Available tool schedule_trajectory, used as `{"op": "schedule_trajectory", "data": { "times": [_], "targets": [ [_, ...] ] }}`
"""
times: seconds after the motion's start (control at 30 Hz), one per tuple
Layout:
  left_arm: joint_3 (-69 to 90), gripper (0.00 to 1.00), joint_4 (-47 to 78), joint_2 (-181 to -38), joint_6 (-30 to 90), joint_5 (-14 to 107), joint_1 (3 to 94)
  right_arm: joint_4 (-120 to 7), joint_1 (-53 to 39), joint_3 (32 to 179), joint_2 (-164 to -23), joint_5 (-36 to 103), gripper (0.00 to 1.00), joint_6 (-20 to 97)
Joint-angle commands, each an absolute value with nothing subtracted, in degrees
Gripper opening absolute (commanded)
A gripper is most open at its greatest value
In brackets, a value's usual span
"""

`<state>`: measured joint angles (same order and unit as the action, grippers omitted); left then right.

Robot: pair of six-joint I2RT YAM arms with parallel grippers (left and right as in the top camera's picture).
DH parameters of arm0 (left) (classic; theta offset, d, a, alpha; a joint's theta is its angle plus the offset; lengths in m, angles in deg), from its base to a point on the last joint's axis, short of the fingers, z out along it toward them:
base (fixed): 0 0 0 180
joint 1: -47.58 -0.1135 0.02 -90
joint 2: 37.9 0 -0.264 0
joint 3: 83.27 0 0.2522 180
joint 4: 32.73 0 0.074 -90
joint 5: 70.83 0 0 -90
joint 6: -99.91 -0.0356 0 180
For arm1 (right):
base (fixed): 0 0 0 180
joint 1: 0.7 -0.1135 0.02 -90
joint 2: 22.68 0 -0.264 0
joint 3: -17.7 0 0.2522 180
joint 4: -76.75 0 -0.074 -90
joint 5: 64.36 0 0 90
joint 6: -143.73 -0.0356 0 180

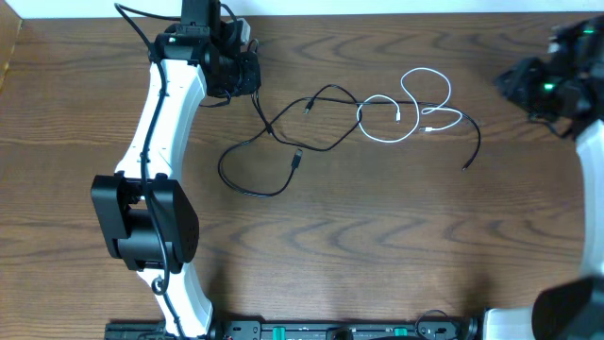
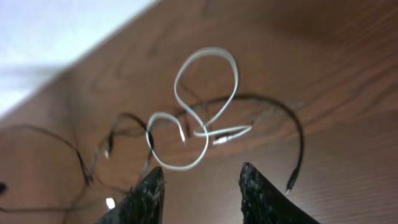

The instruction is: Untangle cables

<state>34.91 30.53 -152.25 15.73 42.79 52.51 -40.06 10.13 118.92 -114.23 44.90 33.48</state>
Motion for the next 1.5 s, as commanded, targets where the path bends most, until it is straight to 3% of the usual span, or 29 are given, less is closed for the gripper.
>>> {"op": "schedule_trajectory", "data": {
  "times": [0.0,0.53,0.93,1.1,1.47],
  "targets": [
    [34.9,0.07,30.7,-152.2,16.0,42.4,52.4,-38.5,6.8,118.8,-119.0,45.3,0.36,37.2],
    [34.9,0.07,30.0,-152.4,14.0,39.1,52.4,-36.6,-4.3,118.8,-137.8,47.0,0.35,47.2],
    [34.9,0.07,30.7,-153.3,14.1,39.2,52.4,-39.4,-6.4,118.7,-139.7,42.5,0.36,42.3],
    [34.9,0.07,30.9,-153.3,14.1,39.2,52.4,-45.1,-5.9,118.7,-140.0,29.6,0.44,38.3],
    [34.9,0.07,30.9,-153.3,14.1,39.2,52.4,-57.8,-6.1,118.7,-143.8,29.2,0.44,39.2]
  ]
}}
